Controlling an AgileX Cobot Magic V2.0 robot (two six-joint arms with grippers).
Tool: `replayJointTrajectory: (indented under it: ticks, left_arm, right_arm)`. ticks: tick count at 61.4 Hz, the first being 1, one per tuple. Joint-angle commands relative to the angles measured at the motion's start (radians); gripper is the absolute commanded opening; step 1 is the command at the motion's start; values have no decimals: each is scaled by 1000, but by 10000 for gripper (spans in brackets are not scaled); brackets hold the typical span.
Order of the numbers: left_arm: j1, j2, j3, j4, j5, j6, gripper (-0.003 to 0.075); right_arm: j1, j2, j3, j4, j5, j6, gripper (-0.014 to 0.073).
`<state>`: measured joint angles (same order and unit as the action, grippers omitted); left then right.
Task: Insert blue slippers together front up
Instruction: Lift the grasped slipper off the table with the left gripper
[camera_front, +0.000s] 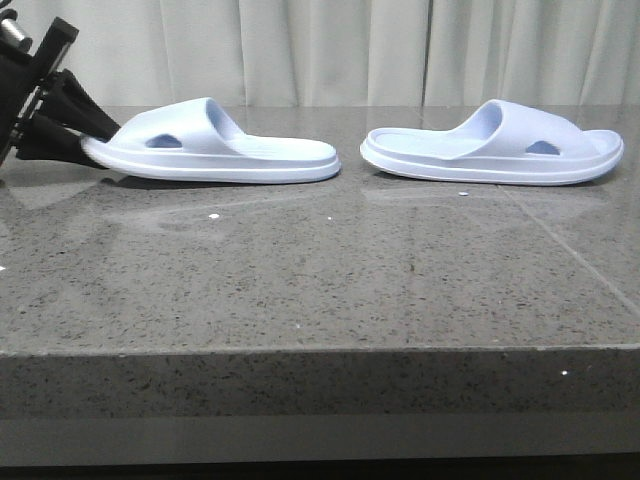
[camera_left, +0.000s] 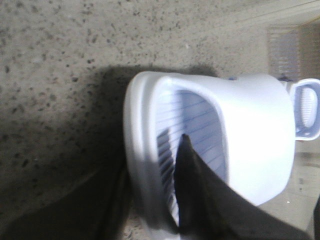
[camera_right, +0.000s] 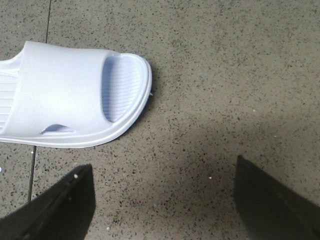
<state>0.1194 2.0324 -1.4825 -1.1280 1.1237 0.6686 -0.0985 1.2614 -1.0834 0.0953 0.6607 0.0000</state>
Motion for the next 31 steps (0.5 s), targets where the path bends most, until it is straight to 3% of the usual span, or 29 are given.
replayJointTrajectory:
  ticks: [1, 5, 18, 31]
  left_arm:
    - [-5, -24, -9, -64, 56, 12, 67]
    - [1, -24, -9, -85, 80, 21, -22]
    - [47, -39, -10, -239, 168, 21, -19]
    - [63, -125, -37, -239, 168, -11, -19]
  right_arm:
    - [-4, -24, -37, 8, -62, -9, 591]
    - [-4, -24, -37, 9, -62, -9, 591]
    - [-4, -24, -37, 11, -62, -9, 591]
    - [-4, -23, -37, 11, -52, -9, 591]
